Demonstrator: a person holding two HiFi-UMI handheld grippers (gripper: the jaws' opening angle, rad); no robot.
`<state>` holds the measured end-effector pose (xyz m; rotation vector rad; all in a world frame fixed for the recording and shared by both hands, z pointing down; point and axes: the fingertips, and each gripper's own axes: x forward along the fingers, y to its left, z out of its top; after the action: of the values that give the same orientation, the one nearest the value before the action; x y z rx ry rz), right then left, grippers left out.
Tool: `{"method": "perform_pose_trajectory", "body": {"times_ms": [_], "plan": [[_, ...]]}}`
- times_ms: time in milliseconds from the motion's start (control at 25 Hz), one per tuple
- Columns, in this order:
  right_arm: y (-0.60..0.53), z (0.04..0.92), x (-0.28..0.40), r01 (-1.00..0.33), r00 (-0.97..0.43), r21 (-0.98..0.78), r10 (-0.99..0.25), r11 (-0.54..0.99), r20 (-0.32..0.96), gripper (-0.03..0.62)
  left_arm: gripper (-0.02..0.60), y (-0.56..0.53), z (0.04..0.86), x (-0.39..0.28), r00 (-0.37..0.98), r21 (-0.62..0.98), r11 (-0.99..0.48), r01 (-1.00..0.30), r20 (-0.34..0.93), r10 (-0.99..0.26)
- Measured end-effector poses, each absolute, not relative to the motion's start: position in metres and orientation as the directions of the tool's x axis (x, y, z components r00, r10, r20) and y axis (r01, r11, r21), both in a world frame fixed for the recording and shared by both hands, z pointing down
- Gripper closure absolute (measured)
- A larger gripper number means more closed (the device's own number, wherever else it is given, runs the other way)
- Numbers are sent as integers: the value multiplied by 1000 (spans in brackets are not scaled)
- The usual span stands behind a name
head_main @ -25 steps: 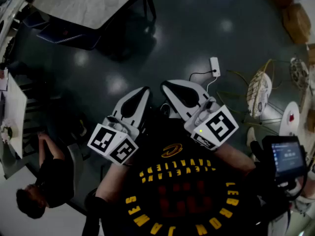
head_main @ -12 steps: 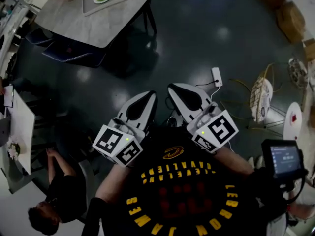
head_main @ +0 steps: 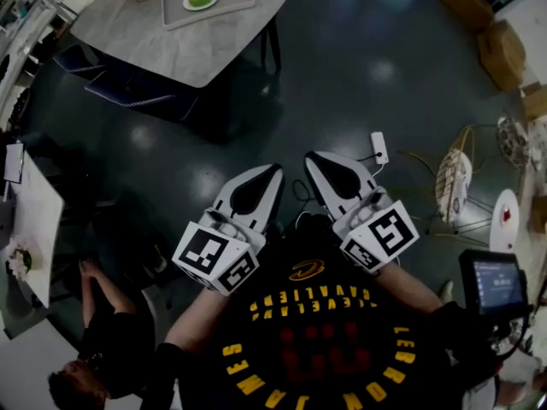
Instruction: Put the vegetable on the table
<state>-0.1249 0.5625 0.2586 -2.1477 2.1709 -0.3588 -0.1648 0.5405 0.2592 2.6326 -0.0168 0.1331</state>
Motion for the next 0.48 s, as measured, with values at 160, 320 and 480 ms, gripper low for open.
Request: {"method": "perform_pose_trajectory", "body": {"times_ms": [160,320,480], "plan": [[560,264,-136,-974,-20,-227,-989,-15,148,589,581,537,267,-177,995,517,-856,-24,95,29],[552,263,-133,-973,1,-230,-990,-33,140,589,581,527,271,-179,994,519,-854,-32,102,25],[538,273,-128,-966,-15,-258,-989,-25,149,589,581,509,275,-177,994,515,-855,-62,109,-6]]}}
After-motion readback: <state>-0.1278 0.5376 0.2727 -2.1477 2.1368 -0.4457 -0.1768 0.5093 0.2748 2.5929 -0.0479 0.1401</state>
